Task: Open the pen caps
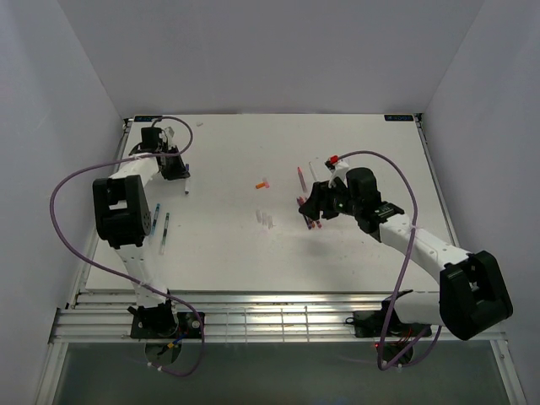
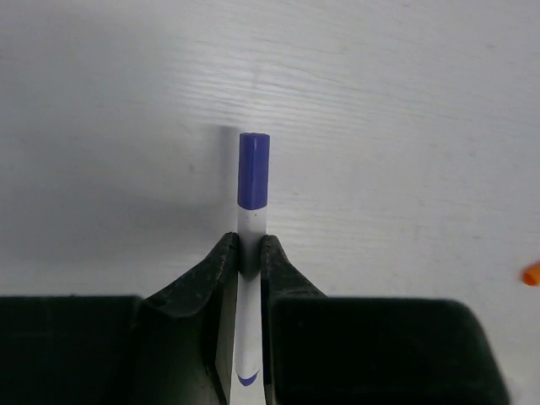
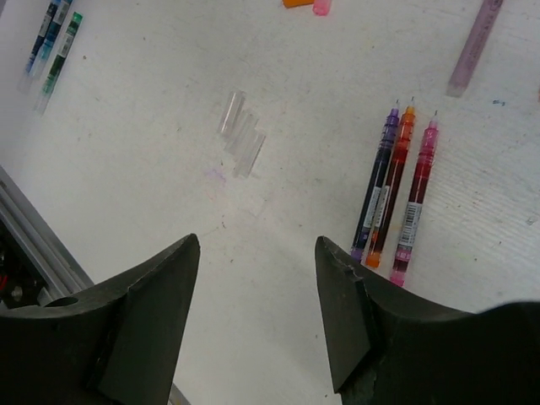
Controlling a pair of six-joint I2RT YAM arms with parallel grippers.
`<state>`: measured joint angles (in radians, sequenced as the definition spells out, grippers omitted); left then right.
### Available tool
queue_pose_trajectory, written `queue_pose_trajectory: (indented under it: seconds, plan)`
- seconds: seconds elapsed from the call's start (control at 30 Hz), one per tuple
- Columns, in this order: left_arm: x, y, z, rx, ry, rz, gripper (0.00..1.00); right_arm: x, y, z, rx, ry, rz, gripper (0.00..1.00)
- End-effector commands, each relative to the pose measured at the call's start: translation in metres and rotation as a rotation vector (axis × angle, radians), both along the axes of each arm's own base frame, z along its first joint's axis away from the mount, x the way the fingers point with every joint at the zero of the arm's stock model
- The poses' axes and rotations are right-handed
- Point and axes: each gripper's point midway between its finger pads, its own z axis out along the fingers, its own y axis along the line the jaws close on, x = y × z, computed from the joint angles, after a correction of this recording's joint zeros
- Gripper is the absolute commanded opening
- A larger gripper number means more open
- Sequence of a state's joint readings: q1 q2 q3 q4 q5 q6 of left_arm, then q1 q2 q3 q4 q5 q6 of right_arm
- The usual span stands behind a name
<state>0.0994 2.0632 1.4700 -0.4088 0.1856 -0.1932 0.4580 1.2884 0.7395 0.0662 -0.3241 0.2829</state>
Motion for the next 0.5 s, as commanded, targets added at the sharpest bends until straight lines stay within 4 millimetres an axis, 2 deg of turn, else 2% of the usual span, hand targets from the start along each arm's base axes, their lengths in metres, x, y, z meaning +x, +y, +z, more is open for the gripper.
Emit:
queue_pose_trajectory:
  seconds: [0.0, 0.07, 0.1, 0.13, 0.2, 0.23, 0.27, 0.3, 0.33, 0.37, 0.4, 0.43, 0.47]
  plan:
    - [0.0, -0.053, 0.114, -0.236, -0.245, -0.112, 0.09, -0.019, 0.006, 0.007, 0.06, 0.053, 0.024, 0.63]
    - [-0.021, -0.083, 0.123, -0.416, -0.235, -0.141, 0.06, -0.033, 0.011, 0.002, 0.1, 0.104, 0.048, 0.64]
    - [-0.024, -0.096, 0.146, -0.47, -0.302, -0.17, 0.04, -0.036, 0.014, 0.007, 0.128, 0.098, 0.056, 0.64]
    - [-0.044, -0.115, 0.138, -0.588, -0.239, -0.175, 0.03, -0.044, 0.016, 0.0, 0.139, 0.121, 0.069, 0.64]
    - [-0.06, -0.141, 0.145, -0.674, -0.244, -0.221, 0.0, -0.052, 0.022, 0.006, 0.189, 0.141, 0.09, 0.64]
    - [-0.076, -0.165, 0.154, -0.73, -0.219, -0.252, 0.0, -0.056, 0.025, 0.005, 0.198, 0.152, 0.099, 0.64]
    - [-0.089, -0.176, 0.145, -0.747, -0.2, -0.268, 0.0, -0.064, 0.029, 0.004, 0.208, 0.165, 0.124, 0.64]
    - [-0.101, -0.2, 0.149, -0.757, -0.212, -0.32, 0.0, -0.067, 0.032, 0.007, 0.224, 0.17, 0.129, 0.64]
    - [-0.113, -0.21, 0.164, -0.759, -0.255, -0.345, 0.0, -0.068, 0.035, 0.01, 0.236, 0.164, 0.136, 0.64]
    - [-0.134, -0.229, 0.152, -0.76, -0.218, -0.334, 0.0, -0.072, 0.038, 0.013, 0.247, 0.161, 0.143, 0.64]
    - [-0.141, -0.237, 0.161, -0.759, -0.276, -0.342, 0.0, -0.075, 0.04, 0.014, 0.26, 0.16, 0.147, 0.64]
    - [-0.152, -0.245, 0.166, -0.762, -0.311, -0.346, 0.0, -0.074, 0.045, 0.025, 0.307, 0.134, 0.15, 0.64]
    - [-0.166, -0.253, 0.186, -0.773, -0.385, -0.328, 0.0, -0.079, 0.05, 0.03, 0.335, 0.123, 0.172, 0.64]
